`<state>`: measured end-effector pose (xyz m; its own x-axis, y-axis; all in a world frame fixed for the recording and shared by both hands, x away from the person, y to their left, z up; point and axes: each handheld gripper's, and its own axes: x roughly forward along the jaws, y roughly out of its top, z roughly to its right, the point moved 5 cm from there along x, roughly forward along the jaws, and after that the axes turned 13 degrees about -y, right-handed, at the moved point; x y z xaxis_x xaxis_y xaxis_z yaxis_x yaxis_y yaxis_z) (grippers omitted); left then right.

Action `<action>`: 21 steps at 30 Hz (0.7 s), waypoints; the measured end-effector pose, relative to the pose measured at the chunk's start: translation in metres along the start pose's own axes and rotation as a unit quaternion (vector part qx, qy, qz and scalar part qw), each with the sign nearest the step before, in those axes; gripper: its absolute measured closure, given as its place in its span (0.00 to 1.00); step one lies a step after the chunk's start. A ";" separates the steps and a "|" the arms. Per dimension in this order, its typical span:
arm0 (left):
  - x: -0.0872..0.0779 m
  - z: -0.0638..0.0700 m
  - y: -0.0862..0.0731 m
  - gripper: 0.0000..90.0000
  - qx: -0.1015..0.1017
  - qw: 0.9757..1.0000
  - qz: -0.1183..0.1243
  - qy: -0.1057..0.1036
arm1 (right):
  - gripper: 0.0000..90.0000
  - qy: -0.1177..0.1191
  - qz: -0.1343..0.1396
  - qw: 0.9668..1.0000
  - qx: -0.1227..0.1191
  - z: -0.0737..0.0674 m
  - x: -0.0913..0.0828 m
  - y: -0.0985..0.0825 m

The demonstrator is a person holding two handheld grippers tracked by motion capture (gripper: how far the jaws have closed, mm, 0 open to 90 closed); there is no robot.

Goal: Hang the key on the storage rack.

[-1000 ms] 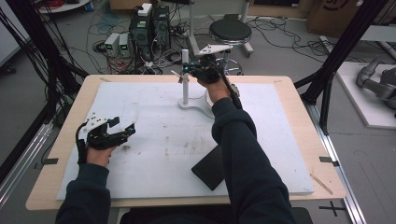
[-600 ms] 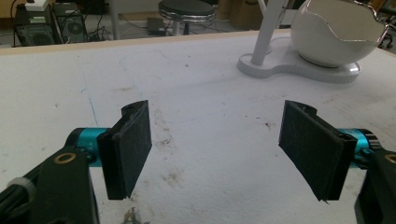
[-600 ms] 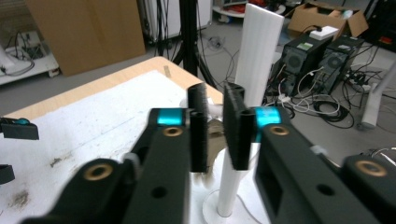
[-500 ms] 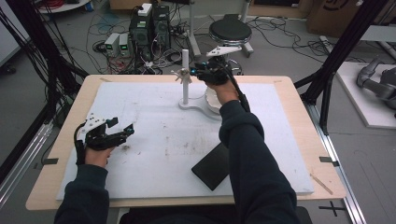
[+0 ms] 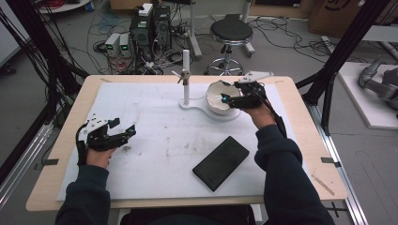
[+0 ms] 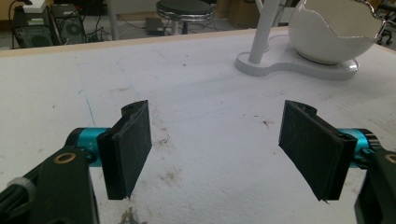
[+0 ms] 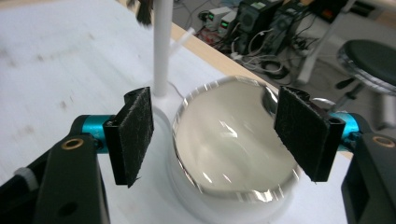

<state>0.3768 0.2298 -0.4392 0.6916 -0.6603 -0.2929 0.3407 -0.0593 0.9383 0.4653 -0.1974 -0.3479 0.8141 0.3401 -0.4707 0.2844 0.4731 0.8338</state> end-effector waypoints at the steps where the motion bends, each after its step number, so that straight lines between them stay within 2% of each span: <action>1: 0.000 0.000 0.000 0.28 0.001 1.000 0.002 0.000 | 0.30 -0.006 -0.011 1.000 -0.008 0.002 -0.004 -0.009; 2: 0.000 0.000 0.000 0.28 0.000 1.000 0.002 -0.001 | 0.29 -0.014 -0.008 1.000 -0.010 0.005 -0.013 -0.026; 3: 0.000 0.000 0.000 0.28 0.000 1.000 0.003 -0.001 | 0.29 -0.014 -0.008 1.000 -0.010 0.005 -0.013 -0.026; 4: 0.000 0.000 0.000 0.28 -0.001 1.000 0.005 0.000 | 0.28 -0.018 -0.008 1.000 -0.007 0.006 -0.018 -0.034; 5: 0.000 -0.001 0.001 0.28 -0.001 1.000 0.005 0.000 | 0.25 -0.025 -0.007 1.000 0.011 0.010 -0.027 -0.051; 6: 0.000 -0.001 0.001 0.28 -0.001 1.000 0.005 0.000 | 0.25 -0.025 -0.007 1.000 0.011 0.010 -0.027 -0.051; 7: 0.000 -0.001 0.001 0.28 -0.002 1.000 0.006 0.000 | 0.24 -0.024 -0.005 0.999 0.021 0.010 -0.030 -0.057; 8: 0.001 0.000 0.001 0.28 -0.003 1.000 0.008 -0.002 | 0.24 -0.029 -0.002 0.999 0.040 0.014 -0.038 -0.075; 10: 0.001 0.000 0.001 0.28 -0.001 1.000 0.007 -0.003 | 0.24 -0.031 -0.009 0.998 0.051 0.015 -0.043 -0.090; 11: 0.001 0.000 0.001 0.28 -0.001 1.000 0.007 -0.003 | 0.24 -0.031 -0.009 0.998 0.051 0.015 -0.043 -0.090; 12: 0.001 0.000 0.001 0.28 0.000 1.000 0.006 -0.002 | 0.24 -0.031 -0.019 0.998 0.056 0.015 -0.044 -0.101; 14: 0.001 0.000 0.001 0.28 0.001 1.000 0.006 -0.001 | 0.24 -0.030 -0.023 0.998 0.058 0.015 -0.044 -0.106; 17: 0.001 0.001 0.001 0.28 0.006 1.000 0.003 0.001 | 0.24 -0.025 -0.050 0.997 0.048 0.012 -0.040 -0.115; 21: 0.004 0.003 0.002 0.28 0.006 1.000 0.005 -0.006 | 0.24 -0.024 -0.044 0.998 0.038 0.009 -0.042 -0.113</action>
<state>0.3783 0.2246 -0.4378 0.6877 -0.6691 -0.2818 0.3266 -0.0616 0.9432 0.4034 -0.2726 -0.4202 0.8070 0.2591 -0.5306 0.3925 0.4360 0.8098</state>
